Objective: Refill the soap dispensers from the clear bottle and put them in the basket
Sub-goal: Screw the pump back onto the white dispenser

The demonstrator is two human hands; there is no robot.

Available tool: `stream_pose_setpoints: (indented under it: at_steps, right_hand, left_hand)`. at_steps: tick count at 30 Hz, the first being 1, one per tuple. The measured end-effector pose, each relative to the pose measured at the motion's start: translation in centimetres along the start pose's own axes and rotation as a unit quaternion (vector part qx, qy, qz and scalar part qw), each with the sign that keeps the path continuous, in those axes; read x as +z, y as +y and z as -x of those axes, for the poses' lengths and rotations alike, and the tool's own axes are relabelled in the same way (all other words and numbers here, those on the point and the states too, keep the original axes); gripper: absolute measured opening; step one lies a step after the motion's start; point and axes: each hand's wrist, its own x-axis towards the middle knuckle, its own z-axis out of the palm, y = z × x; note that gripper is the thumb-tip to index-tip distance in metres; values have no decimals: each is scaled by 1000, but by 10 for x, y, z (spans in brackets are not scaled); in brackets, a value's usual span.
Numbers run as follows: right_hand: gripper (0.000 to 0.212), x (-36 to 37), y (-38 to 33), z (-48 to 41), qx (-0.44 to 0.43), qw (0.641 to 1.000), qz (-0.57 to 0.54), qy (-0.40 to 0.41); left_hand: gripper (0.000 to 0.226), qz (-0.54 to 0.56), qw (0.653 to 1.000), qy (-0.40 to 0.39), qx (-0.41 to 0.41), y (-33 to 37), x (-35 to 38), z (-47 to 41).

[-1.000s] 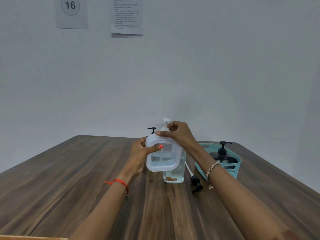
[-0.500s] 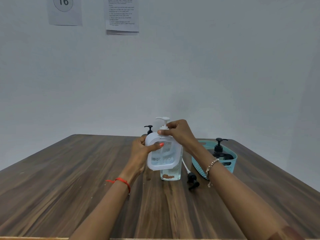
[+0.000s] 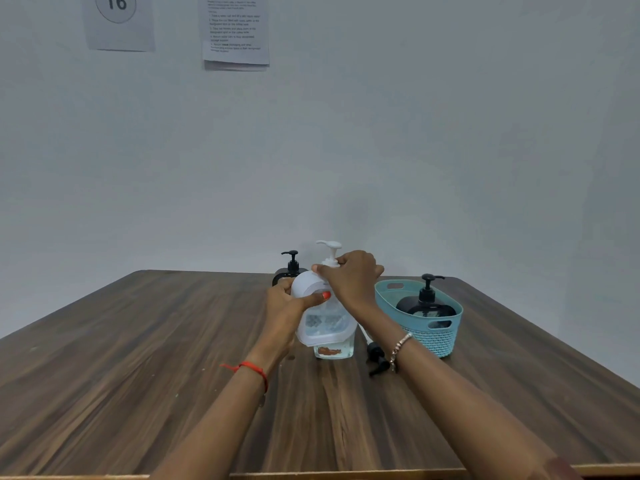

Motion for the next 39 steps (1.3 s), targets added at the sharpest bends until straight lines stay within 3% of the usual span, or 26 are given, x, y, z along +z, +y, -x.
stream_pose_setpoints:
  at_steps: [5, 10, 15, 21, 25, 31, 39]
  right_hand:
    - [39, -12, 3, 6, 2, 1000, 8, -12]
    - [48, -52, 9, -2, 36, 975, -129, -179]
    - [56, -82, 41, -15, 92, 947, -171, -255]
    - [59, -108, 68, -45, 69, 968, -136, -197]
    - [49, -124, 80, -80, 40, 973, -147, -173]
    - [50, -131, 107, -131, 15, 980, -149, -130]
    - [50, -122, 152, -176, 5, 983, -101, -153]
  left_hand:
    - [44, -1, 1000, -11, 6, 0, 5, 10]
    - [33, 47, 998, -51, 11, 4, 9, 13]
    - [22, 57, 996, -61, 22, 11, 32, 8]
    - [34, 19, 994, -90, 56, 11, 76, -15]
    - [44, -27, 988, -98, 114, 15, 112, -42]
    - [36, -132, 973, -94, 164, 7, 161, -92]
    - [35, -168, 968, -102, 156, -29, 187, -133]
